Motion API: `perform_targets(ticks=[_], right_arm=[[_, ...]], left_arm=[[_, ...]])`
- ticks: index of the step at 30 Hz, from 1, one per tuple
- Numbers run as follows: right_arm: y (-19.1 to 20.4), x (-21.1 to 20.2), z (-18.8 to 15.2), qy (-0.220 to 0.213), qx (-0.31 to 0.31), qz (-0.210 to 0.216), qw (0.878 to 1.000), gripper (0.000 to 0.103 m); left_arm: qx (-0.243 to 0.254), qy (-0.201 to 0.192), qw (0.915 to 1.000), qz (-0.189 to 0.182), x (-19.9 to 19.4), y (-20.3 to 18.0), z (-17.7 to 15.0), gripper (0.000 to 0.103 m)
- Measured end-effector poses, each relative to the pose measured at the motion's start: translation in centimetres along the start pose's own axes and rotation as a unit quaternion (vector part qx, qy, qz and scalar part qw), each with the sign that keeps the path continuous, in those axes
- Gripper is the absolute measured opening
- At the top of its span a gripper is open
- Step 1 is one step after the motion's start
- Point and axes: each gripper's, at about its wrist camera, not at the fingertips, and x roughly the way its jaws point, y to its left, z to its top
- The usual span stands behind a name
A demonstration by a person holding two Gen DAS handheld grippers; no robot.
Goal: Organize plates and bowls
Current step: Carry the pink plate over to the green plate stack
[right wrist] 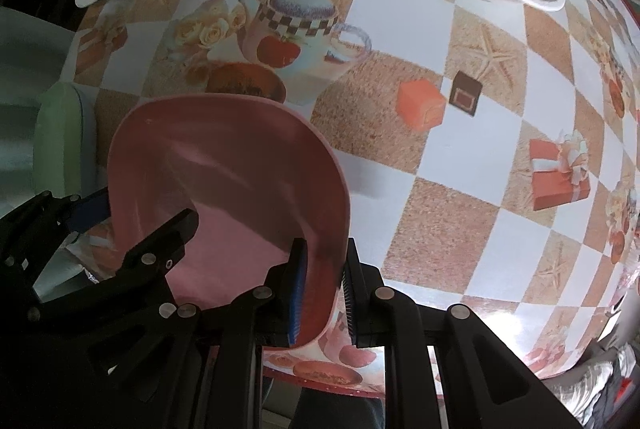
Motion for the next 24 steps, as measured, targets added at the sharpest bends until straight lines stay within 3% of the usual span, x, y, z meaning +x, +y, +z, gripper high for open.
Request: perform_targets(ticks=[24], right_arm=[[1.2, -4.6, -0.1, -0.032, -0.007, -0.001, 0.999, 0.019]], left_arm=[[-0.021, -0.024, 0.9994, -0.013, -4.4, 3.3, -0.5, 0.053]])
